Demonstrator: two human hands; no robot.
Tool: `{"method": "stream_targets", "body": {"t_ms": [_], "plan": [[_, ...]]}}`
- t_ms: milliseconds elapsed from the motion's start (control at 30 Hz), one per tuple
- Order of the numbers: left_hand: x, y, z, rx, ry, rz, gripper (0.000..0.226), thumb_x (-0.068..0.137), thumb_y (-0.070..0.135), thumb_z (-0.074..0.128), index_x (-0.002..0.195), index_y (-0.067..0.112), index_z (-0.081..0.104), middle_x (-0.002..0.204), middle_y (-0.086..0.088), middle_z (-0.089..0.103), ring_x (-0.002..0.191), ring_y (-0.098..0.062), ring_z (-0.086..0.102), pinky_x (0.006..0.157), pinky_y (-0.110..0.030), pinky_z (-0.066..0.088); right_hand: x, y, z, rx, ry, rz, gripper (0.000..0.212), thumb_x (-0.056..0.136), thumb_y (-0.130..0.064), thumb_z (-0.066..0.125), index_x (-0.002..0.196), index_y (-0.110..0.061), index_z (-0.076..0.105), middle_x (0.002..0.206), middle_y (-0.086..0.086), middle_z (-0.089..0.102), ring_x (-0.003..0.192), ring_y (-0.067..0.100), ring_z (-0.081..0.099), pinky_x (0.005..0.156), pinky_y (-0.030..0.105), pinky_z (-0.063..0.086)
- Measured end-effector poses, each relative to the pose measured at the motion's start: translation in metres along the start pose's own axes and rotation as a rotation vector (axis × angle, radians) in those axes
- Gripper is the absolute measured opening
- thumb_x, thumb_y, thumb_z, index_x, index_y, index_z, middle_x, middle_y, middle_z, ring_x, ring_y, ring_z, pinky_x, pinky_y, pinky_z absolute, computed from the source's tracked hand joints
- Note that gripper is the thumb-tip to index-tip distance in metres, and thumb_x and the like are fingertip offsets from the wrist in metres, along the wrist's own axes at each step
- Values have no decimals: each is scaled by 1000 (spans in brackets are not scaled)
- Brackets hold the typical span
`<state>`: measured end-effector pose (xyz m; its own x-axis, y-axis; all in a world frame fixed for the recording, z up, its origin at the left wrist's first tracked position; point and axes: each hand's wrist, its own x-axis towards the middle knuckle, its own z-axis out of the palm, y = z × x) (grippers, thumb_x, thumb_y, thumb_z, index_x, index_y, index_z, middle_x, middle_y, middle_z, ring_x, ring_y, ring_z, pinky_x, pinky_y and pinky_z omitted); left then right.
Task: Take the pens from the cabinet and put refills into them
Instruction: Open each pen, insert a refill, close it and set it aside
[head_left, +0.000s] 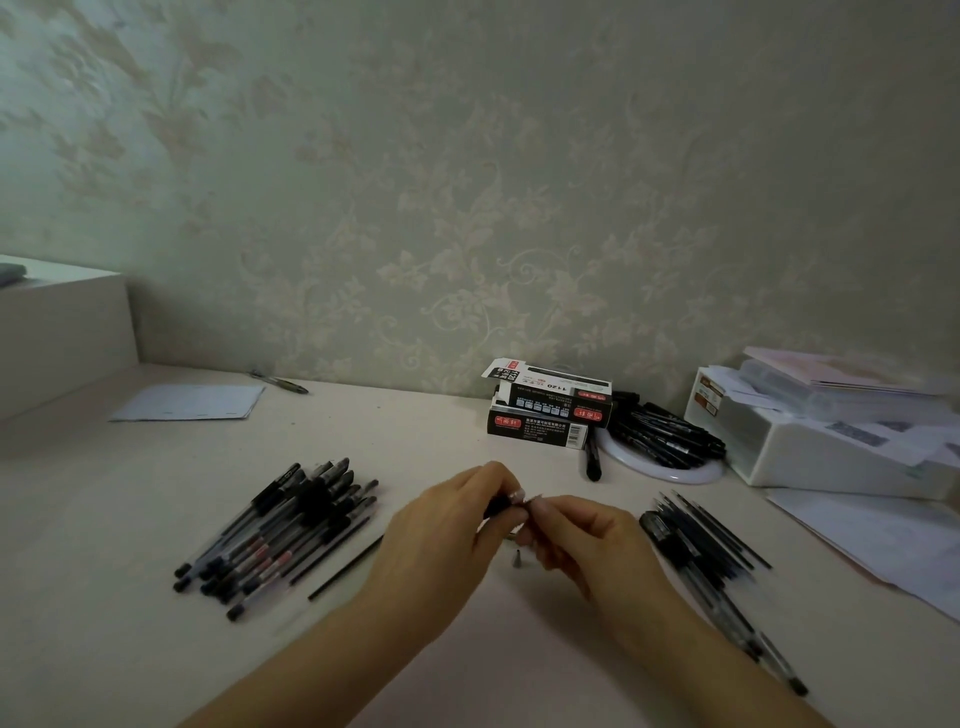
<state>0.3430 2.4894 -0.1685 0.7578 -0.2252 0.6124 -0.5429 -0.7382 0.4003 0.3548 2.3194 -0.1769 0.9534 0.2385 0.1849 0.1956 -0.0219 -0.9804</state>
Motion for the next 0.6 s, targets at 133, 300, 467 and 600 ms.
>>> {"method": "stream_targets", "body": {"t_ms": [133, 300, 467, 600], "plan": [[-1, -3, 5, -65, -37, 22, 10, 93, 40, 53, 88, 36, 45, 83, 22, 63, 72, 4, 53, 59, -15, 38, 1, 4, -1, 4, 2, 19, 25, 83, -38, 67, 89, -17, 79, 76, 5, 73, 62, 7, 61, 63, 18, 51], [-5, -17, 5, 99, -219, -7, 35, 81, 66, 55, 95, 39, 37, 83, 22, 47, 72, 0, 48, 57, -17, 38, 10, 9, -16, 12, 367, 14, 19, 96, -25, 57, 85, -21, 73, 72, -3, 70, 58, 5, 60, 58, 19, 51], [0, -39, -8, 310, -360, 12, 49, 75, 76, 52, 103, 39, 37, 102, 18, 48, 83, -6, 56, 63, -26, 47, 12, 12, -34, 130, 599, -7, 20, 101, -22, 51, 89, -12, 63, 68, -1, 68, 54, 5, 60, 54, 19, 49], [4, -50, -14, 342, -357, -13, 51, 74, 78, 50, 104, 39, 39, 104, 18, 49, 84, -5, 57, 63, -25, 46, 13, 12, -31, 90, 589, -10, 20, 101, -22, 50, 91, -12, 63, 67, -3, 69, 55, 5, 59, 55, 21, 49]]}}
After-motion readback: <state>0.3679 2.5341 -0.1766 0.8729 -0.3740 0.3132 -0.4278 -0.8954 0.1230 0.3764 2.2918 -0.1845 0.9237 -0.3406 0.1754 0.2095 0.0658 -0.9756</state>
